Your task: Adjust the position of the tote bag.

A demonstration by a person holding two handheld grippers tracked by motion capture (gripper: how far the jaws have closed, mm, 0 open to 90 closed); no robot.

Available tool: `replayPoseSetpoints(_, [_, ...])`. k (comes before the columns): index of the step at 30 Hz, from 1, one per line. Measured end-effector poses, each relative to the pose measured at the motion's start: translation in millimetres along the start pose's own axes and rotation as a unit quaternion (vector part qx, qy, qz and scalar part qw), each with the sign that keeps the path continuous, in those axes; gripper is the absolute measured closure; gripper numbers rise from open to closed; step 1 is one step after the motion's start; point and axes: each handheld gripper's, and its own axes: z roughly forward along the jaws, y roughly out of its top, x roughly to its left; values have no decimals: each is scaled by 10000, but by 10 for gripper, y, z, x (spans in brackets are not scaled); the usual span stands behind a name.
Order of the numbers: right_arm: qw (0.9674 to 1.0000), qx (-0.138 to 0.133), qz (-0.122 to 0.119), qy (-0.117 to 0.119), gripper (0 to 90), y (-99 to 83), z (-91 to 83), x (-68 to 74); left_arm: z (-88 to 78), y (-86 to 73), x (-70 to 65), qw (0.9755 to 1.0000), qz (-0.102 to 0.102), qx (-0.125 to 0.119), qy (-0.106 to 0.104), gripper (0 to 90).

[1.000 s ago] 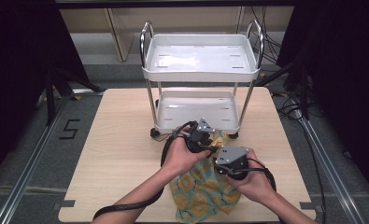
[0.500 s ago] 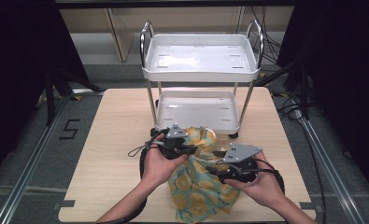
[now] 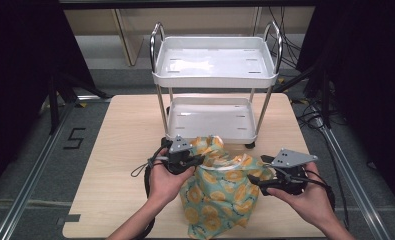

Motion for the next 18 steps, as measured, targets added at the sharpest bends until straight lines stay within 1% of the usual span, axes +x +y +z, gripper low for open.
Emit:
replayPoseSetpoints(1, [9999,70,78,-18,235,-23,9,-18,-14,-6,1,10000,-1,-18,14,890])
replayPoseSetpoints(2, [9996,131,232,-89,229,-55,18,-20,-23,-8,1,10000,5,-18,17,890])
replayPoseSetpoints(3, [9997,171,169,-77,226,-72,36,-44,-30,-16,-4,10000,-37,-78,23,889])
replayPoseSetpoints(4, [9992,288,285,-72,236,-103,53,-41,-43,-21,0,10000,-45,-71,20,889])
replayPoseSetpoints(5, [9988,372,303,-27,284,-135,82,-45,-51,-27,4,9999,-64,-123,1,888])
replayPoseSetpoints(6, [9978,530,379,78,334,-167,102,-38,-77,-28,8,10000,-22,-67,70,887])
replayPoseSetpoints(7, [9964,706,426,215,432,-193,122,-23,-90,-27,8,9999,-81,-91,29,886])
replayPoseSetpoints(8, [9948,821,521,311,535,-222,143,26,-107,-27,11,9999,-67,-118,43,885])
replayPoseSetpoints(9, [9954,833,326,337,613,-244,168,34,-124,-29,11,9999,-87,-138,38,884])
replayPoseSetpoints(10, [9952,880,231,374,654,-260,185,64,-144,-37,12,9998,-95,-166,54,883])
replayPoseSetpoints(11, [9943,995,72,383,692,-277,203,90,-174,-45,3,9996,-203,-183,71,882])
replayPoseSetpoints(12, [9918,1191,9,461,722,-290,217,120,-186,-55,7,9994,-236,-240,25,881])
replayPoseSetpoints(13, [9914,1224,-35,465,744,-303,236,135,-226,-68,5,9994,-260,-243,44,881])
replayPoseSetpoints(14, [9901,1325,-89,446,775,-327,263,171,-247,-82,12,9993,-259,-261,7,879])
replayPoseSetpoints(15, [9890,1401,-158,449,799,-332,272,176,-273,-102,12,9991,-308,-289,-39,876])
replayPoseSetpoints(16, [9888,1425,-216,400,818,-344,294,186,-304,-134,13,9987,-379,-342,-90,874])
replayPoseSetpoints(17, [9881,1468,-296,342,842,-349,309,187,-331,-151,11,9986,-416,-322,-68,872])
replayPoseSetpoints(18, [9883,1462,-350,269,853,-352,321,187,-362,-188,23,9985,-408,-358,-115,872])
